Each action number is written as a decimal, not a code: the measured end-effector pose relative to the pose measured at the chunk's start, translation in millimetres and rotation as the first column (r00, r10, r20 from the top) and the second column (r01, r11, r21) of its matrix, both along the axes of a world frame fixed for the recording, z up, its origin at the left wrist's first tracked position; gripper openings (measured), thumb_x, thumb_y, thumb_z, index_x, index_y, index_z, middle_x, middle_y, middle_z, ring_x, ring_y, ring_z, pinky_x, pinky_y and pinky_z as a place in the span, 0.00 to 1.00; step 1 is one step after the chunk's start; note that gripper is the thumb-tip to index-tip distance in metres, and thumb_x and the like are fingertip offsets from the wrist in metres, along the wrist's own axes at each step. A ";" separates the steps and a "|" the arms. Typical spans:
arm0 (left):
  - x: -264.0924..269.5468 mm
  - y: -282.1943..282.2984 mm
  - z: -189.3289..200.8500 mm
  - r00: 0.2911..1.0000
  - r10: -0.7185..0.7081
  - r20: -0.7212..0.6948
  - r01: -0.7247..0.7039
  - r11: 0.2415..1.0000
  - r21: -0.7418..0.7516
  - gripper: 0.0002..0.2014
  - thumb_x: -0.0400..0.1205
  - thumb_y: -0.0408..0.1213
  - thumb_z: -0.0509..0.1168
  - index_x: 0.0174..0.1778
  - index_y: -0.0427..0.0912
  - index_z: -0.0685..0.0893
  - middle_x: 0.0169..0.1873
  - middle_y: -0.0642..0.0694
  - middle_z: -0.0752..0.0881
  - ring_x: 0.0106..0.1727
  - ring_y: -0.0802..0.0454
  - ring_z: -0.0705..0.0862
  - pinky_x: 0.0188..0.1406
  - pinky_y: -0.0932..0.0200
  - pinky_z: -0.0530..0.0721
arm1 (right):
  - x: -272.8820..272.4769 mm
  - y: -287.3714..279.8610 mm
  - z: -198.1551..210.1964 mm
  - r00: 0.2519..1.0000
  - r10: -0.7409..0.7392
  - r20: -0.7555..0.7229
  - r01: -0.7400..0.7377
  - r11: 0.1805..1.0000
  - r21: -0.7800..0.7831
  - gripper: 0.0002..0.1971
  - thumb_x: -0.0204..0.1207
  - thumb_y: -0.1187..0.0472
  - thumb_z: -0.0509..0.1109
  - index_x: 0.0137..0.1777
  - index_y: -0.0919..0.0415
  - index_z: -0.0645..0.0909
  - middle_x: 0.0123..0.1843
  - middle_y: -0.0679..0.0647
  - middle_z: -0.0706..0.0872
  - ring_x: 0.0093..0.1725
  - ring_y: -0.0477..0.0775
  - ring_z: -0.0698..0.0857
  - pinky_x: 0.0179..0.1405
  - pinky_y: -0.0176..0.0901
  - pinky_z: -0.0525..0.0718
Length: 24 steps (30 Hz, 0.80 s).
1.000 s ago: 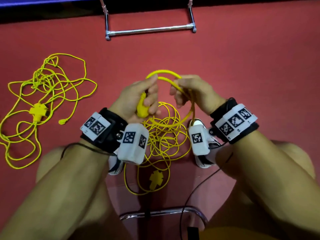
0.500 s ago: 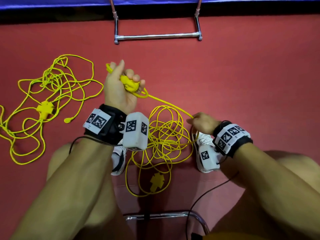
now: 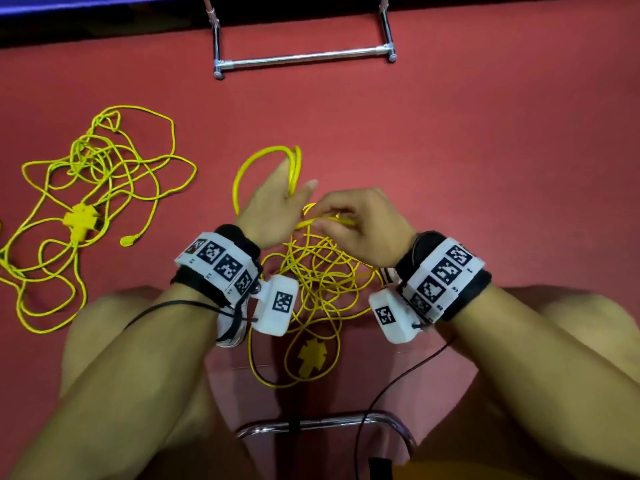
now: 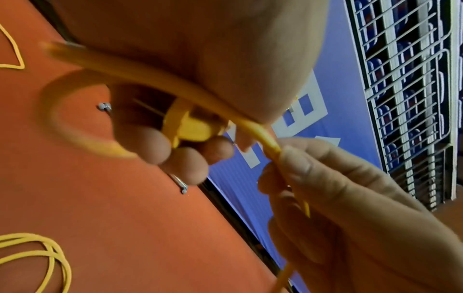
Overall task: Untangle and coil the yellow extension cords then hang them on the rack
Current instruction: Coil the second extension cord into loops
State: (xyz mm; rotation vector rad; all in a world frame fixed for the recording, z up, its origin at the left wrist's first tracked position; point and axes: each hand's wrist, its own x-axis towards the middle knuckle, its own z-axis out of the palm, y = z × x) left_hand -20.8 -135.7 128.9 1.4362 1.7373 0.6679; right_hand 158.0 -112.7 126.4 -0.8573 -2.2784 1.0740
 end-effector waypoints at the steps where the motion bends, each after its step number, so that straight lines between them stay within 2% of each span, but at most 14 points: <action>1: 4.2 -1.4 3.6 0.999 0.001 0.042 0.002 0.997 -0.073 0.16 0.89 0.53 0.57 0.63 0.44 0.76 0.26 0.44 0.81 0.26 0.40 0.85 0.29 0.50 0.80 | 1.6 2.1 3.5 0.999 -0.040 -0.029 0.041 0.999 0.010 0.07 0.77 0.58 0.74 0.49 0.60 0.89 0.36 0.42 0.87 0.35 0.42 0.84 0.38 0.33 0.77; 3: 11.5 -3.1 8.7 0.981 0.041 0.189 0.006 0.970 -0.242 0.26 0.87 0.64 0.51 0.44 0.45 0.81 0.19 0.43 0.77 0.16 0.44 0.79 0.19 0.56 0.76 | 6.1 8.2 6.9 0.991 -0.119 -0.055 0.122 0.992 0.037 0.09 0.76 0.52 0.77 0.46 0.58 0.88 0.31 0.38 0.83 0.31 0.39 0.81 0.35 0.33 0.76; 4: 14.3 -3.8 12.4 0.958 0.073 0.279 0.022 0.946 -0.323 0.30 0.84 0.68 0.51 0.37 0.44 0.81 0.16 0.43 0.74 0.14 0.45 0.76 0.18 0.59 0.75 | 10.0 12.5 7.6 0.984 -0.169 -0.055 0.172 0.984 0.048 0.13 0.75 0.47 0.77 0.42 0.58 0.87 0.28 0.41 0.82 0.28 0.42 0.80 0.32 0.38 0.77; 6: 15.0 -6.2 18.8 0.888 0.086 0.452 0.120 0.906 -0.407 0.31 0.73 0.73 0.60 0.33 0.43 0.78 0.13 0.45 0.69 0.12 0.48 0.71 0.15 0.63 0.71 | 19.6 22.5 7.0 0.955 -0.296 -0.019 0.296 0.949 0.108 0.21 0.73 0.37 0.73 0.37 0.57 0.83 0.25 0.49 0.80 0.26 0.52 0.78 0.29 0.51 0.78; 7: 14.8 -7.8 19.8 0.849 0.060 0.525 0.184 0.898 -0.400 0.27 0.69 0.68 0.66 0.32 0.44 0.77 0.13 0.46 0.68 0.11 0.49 0.68 0.14 0.65 0.69 | 24.9 27.4 6.2 0.933 -0.360 0.000 0.357 0.924 0.140 0.25 0.73 0.34 0.71 0.36 0.58 0.81 0.24 0.50 0.79 0.27 0.56 0.76 0.29 0.55 0.77; 9: 17.5 -13.1 22.8 0.758 0.009 0.653 0.282 0.897 -0.340 0.15 0.72 0.50 0.71 0.28 0.47 0.76 0.13 0.48 0.67 0.12 0.51 0.66 0.13 0.66 0.66 | 32.6 33.6 5.8 0.900 -0.436 0.028 0.427 0.891 0.153 0.29 0.71 0.30 0.69 0.34 0.59 0.78 0.24 0.53 0.77 0.28 0.59 0.75 0.29 0.54 0.75; 10: 19.5 -16.0 23.4 0.697 0.015 0.717 0.301 0.902 -0.311 0.13 0.75 0.42 0.70 0.27 0.48 0.76 0.13 0.48 0.67 0.11 0.52 0.65 0.13 0.66 0.64 | 34.5 34.7 4.8 0.899 -0.435 0.045 0.426 0.895 0.132 0.30 0.70 0.28 0.68 0.33 0.59 0.77 0.24 0.53 0.77 0.28 0.59 0.75 0.29 0.53 0.74; 11: 22.3 -18.7 24.7 0.635 0.041 0.772 0.298 0.908 -0.294 0.13 0.78 0.39 0.67 0.27 0.48 0.76 0.13 0.49 0.66 0.11 0.52 0.65 0.13 0.65 0.64 | 34.8 34.7 3.9 0.904 -0.423 0.064 0.415 0.904 0.102 0.31 0.71 0.28 0.66 0.33 0.59 0.77 0.24 0.55 0.77 0.29 0.59 0.75 0.29 0.51 0.73; 13: 28.9 -21.6 30.2 0.544 0.097 0.833 0.260 0.925 -0.278 0.13 0.82 0.40 0.62 0.31 0.45 0.74 0.12 0.51 0.66 0.12 0.53 0.66 0.13 0.65 0.66 | 33.9 33.6 -1.6 0.907 -0.409 0.099 0.410 0.912 0.005 0.33 0.75 0.29 0.59 0.32 0.61 0.78 0.26 0.59 0.77 0.31 0.62 0.76 0.31 0.52 0.74; 17: 30.3 -21.1 41.7 0.451 0.165 0.877 0.140 0.957 -0.252 0.14 0.88 0.46 0.54 0.38 0.44 0.71 0.15 0.54 0.70 0.16 0.56 0.72 0.17 0.64 0.74 | 34.6 33.9 -15.1 0.893 -0.414 0.176 0.449 0.846 -0.289 0.38 0.79 0.28 0.50 0.30 0.59 0.84 0.25 0.58 0.84 0.30 0.55 0.84 0.42 0.54 0.84; 20: 24.1 -19.1 50.6 0.378 0.258 0.889 0.000 0.960 -0.279 0.12 0.85 0.50 0.56 0.45 0.46 0.76 0.14 0.55 0.71 0.19 0.59 0.77 0.19 0.66 0.75 | 35.7 33.1 -36.1 0.885 -0.382 0.266 0.463 0.785 -0.413 0.47 0.72 0.20 0.43 0.31 0.63 0.84 0.28 0.60 0.87 0.33 0.59 0.87 0.50 0.56 0.85; 22: 14.7 -16.1 57.1 0.264 0.312 0.913 -0.084 0.950 -0.301 0.15 0.85 0.54 0.54 0.54 0.48 0.80 0.12 0.55 0.68 0.21 0.63 0.77 0.19 0.67 0.77 | 33.9 26.7 -52.5 0.889 -0.293 0.353 0.435 0.781 -0.447 0.51 0.68 0.17 0.39 0.32 0.65 0.83 0.29 0.61 0.87 0.35 0.63 0.87 0.55 0.61 0.85; 24: 4.2 -12.0 61.0 0.167 0.327 0.930 -0.142 0.941 -0.306 0.21 0.88 0.56 0.52 0.66 0.48 0.78 0.12 0.55 0.67 0.21 0.63 0.76 0.22 0.67 0.80 | 31.3 15.7 -65.2 0.888 -0.182 0.421 0.390 0.783 -0.484 0.50 0.63 0.15 0.38 0.28 0.60 0.83 0.27 0.56 0.85 0.33 0.60 0.85 0.56 0.59 0.84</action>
